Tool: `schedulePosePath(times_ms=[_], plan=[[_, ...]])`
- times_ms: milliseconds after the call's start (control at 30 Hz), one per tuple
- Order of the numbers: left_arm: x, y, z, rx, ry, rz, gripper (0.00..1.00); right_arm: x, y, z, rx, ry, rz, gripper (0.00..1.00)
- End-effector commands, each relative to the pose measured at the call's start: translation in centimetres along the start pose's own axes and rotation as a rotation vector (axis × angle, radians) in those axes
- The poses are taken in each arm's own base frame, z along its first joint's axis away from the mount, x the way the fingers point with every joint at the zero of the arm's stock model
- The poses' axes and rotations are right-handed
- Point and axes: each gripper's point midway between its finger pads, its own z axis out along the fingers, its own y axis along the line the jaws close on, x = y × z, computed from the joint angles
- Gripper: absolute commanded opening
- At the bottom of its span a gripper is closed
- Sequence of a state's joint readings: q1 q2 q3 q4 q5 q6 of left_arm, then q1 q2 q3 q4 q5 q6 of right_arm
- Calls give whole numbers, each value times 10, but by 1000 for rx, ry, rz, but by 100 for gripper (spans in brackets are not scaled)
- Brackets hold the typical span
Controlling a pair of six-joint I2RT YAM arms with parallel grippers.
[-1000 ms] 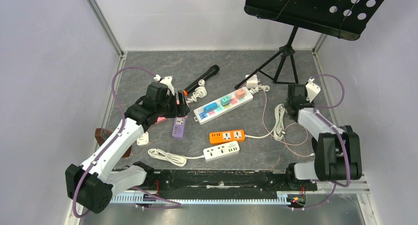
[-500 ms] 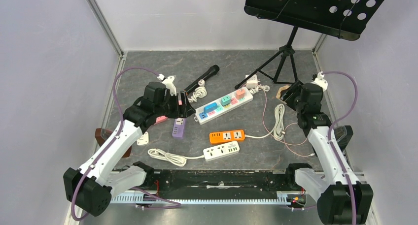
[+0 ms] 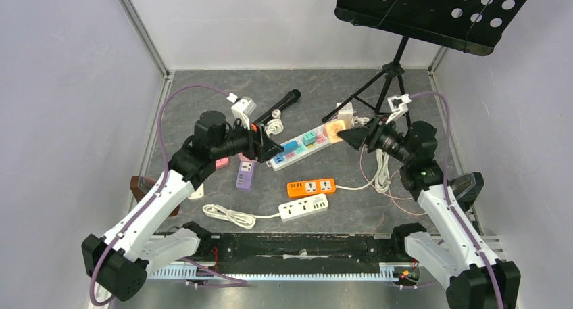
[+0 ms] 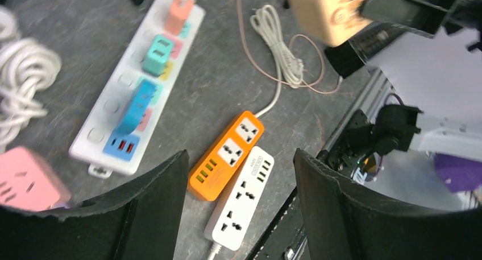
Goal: Insert the plug
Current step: Pick up the plug from the center of the board.
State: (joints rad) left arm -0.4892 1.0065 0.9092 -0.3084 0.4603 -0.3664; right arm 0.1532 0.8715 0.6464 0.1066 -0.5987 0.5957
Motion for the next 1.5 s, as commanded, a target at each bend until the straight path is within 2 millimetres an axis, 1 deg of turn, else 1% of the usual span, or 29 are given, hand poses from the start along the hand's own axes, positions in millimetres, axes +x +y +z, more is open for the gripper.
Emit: schedulePosePath(times_ms=[0,33,133,167,200,233,267,333,433,533,600,700,900,1000,1200,1333,1467], plan=[[-20,-42,1,146,-120,272,74,0,61,2,-268,19,-50,23],[-18,-46,2,152,-127,320,73,3,64,3,-279,31,-34,23],[-17,-48,7,145,-167,429,73,8,75,3,-324,60,14,23],[-17,-52,8,166,-179,473,73,10,78,3,-337,73,29,23],[-11,-57,9,210,-181,522,71,13,80,3,-348,87,48,23],[-11,-65,10,246,-220,611,70,15,83,3,-361,97,61,23],[-9,-70,11,262,-250,654,70,17,84,4,-357,110,88,23],[-12,-78,11,266,-313,713,73,24,82,7,-347,133,139,23],[-21,-85,17,244,-327,737,75,32,77,11,-315,153,200,23],[-29,-91,29,209,-316,741,76,41,76,15,-296,171,239,23],[-27,-95,35,215,-283,747,76,46,73,17,-273,185,258,23],[-22,-94,45,204,-257,748,76,56,70,19,-257,203,291,23],[-8,-91,58,219,-206,775,77,67,78,18,-289,225,357,23],[0,-92,61,250,-186,797,77,69,81,16,-300,235,383,23],[10,-95,65,302,-163,832,77,68,90,10,-335,246,411,24],[10,-94,66,303,-170,862,77,69,95,6,-347,261,419,24],[4,-95,67,294,-205,874,78,72,96,1,-346,280,423,25]])
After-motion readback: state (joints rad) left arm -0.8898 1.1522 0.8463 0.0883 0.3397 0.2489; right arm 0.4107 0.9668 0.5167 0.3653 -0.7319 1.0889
